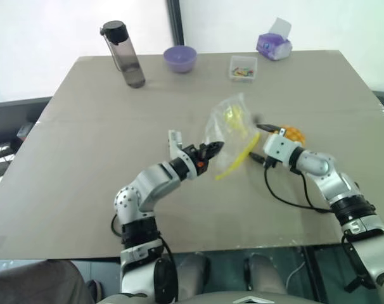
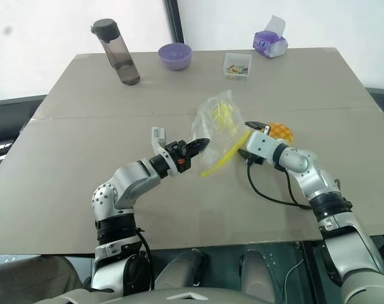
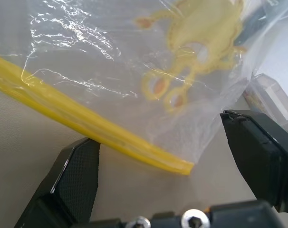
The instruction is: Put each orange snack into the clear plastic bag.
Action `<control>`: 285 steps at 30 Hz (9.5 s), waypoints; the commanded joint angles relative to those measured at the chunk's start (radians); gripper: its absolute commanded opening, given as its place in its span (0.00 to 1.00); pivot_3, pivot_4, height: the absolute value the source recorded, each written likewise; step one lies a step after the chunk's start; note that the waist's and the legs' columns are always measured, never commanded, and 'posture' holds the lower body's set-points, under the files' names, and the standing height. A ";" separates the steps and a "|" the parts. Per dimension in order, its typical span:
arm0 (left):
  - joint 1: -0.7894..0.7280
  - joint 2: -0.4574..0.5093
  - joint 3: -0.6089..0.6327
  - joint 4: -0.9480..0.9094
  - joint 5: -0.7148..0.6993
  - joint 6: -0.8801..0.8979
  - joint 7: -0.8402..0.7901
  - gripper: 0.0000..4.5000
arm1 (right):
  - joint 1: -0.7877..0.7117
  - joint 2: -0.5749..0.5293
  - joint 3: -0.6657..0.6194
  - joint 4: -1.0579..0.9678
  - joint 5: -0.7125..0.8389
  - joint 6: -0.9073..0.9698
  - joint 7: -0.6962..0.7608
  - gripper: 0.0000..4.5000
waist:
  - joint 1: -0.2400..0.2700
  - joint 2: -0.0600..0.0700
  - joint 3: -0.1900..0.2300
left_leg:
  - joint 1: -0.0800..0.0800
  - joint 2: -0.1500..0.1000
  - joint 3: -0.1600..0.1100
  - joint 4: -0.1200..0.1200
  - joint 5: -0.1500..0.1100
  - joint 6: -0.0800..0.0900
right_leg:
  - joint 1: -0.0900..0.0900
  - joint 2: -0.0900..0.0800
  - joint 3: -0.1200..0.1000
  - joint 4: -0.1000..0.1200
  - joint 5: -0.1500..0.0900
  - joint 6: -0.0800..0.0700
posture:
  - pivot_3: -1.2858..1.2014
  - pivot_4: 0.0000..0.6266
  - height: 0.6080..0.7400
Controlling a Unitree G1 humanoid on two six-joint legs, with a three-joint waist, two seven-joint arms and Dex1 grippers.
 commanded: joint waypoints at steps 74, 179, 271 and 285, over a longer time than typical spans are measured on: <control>-0.223 0.590 -0.783 -0.306 1.473 -0.577 -0.758 0.35 | -0.291 0.090 -0.041 -0.237 -0.168 0.783 -0.105 0.00 | -0.024 0.000 0.001 | -0.010 0.001 0.006 -0.015 0.001 -0.001 | -0.018 0.001 0.007 -0.003 0.000 -0.001 | 0.52 0.24 1.00; -0.016 0.342 -0.697 -0.140 2.458 -1.005 -0.756 0.35 | -0.281 0.408 -0.114 -0.417 -0.105 1.209 -0.425 0.00 | -0.045 0.001 0.001 | -0.013 0.000 0.007 0.000 0.001 -0.001 | -0.022 0.000 0.007 0.015 0.000 0.000 | 0.52 0.24 1.00; -0.018 0.235 -0.673 -0.123 2.197 -0.987 -0.841 0.00 | -0.112 0.473 -0.150 -0.647 0.299 1.213 -0.308 0.01 | -0.045 0.002 0.000 | -0.012 0.000 0.007 0.000 0.001 -0.001 | -0.022 0.000 0.007 0.015 0.000 0.000 | 0.52 0.24 1.00; 0.003 0.330 -0.710 -0.148 2.202 -1.089 -0.930 0.00 | -0.096 0.170 0.069 -0.485 0.133 0.871 -0.140 0.01 | -0.044 0.001 0.000 | -0.012 0.000 0.007 0.000 0.001 -0.001 | -0.021 0.000 0.007 0.014 0.000 0.000 | 0.52 0.24 1.00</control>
